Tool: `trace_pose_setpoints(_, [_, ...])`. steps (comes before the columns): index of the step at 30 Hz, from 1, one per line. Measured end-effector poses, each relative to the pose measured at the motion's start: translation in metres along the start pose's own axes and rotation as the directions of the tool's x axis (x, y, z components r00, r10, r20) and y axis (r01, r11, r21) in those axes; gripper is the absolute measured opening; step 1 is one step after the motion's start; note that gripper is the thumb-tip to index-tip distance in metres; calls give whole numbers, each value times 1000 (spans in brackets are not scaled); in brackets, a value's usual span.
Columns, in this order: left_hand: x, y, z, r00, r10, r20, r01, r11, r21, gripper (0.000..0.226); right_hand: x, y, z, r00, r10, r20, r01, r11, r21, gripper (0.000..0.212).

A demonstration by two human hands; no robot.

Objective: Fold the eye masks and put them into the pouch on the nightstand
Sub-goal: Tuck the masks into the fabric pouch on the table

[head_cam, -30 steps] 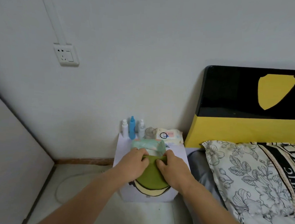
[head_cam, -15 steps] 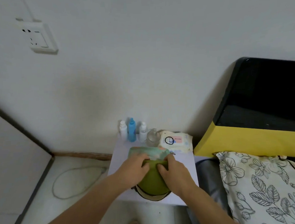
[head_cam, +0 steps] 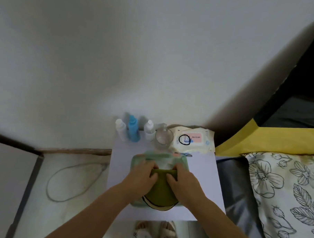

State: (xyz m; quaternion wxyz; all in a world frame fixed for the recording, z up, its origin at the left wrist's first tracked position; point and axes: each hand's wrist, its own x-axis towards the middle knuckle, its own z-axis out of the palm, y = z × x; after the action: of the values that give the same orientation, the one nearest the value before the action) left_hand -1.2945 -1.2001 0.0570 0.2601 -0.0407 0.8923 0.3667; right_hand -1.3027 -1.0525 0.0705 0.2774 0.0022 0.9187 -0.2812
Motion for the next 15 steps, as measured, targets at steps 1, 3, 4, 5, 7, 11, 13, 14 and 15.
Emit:
trace_pose_setpoints(1, [6,-5,4,1000,-13,6,13,1000,-2,24,7,4,5,1000,6,9,-6,1000,0,17])
trace_pose_setpoints(3, [19,-14,15,999,-45,24,45,999,-10,26,22,13,17,999,18,26,-19,1000,14,18])
trace_pose_setpoints(4, [25,-19,20,997,-67,35,68,998,-16,27,28,17,23,999,24,37,-24,1000,13,19])
trace_pose_setpoints(5, [29,-24,26,995,-90,44,91,996,-19,27,34,22,29,998,32,48,-32,999,7,21])
trace_pose_setpoints(7, [37,-33,38,989,-137,55,138,990,-7,28,44,32,43,996,47,74,-45,999,-21,19])
trace_pose_setpoints(11, [49,-47,58,977,-208,53,208,978,13,29,62,45,65,989,80,122,-77,997,-25,17])
trace_pose_setpoints(13, [55,-52,66,974,-223,35,223,975,20,29,70,48,73,985,103,139,-104,995,-4,21])
trace_pose_setpoints(14, [58,-54,70,973,-228,25,228,974,14,29,75,49,77,983,116,142,-117,993,1,21])
trace_pose_setpoints(15, [62,-55,74,972,-235,18,235,972,3,29,78,51,80,981,128,145,-130,991,7,22])
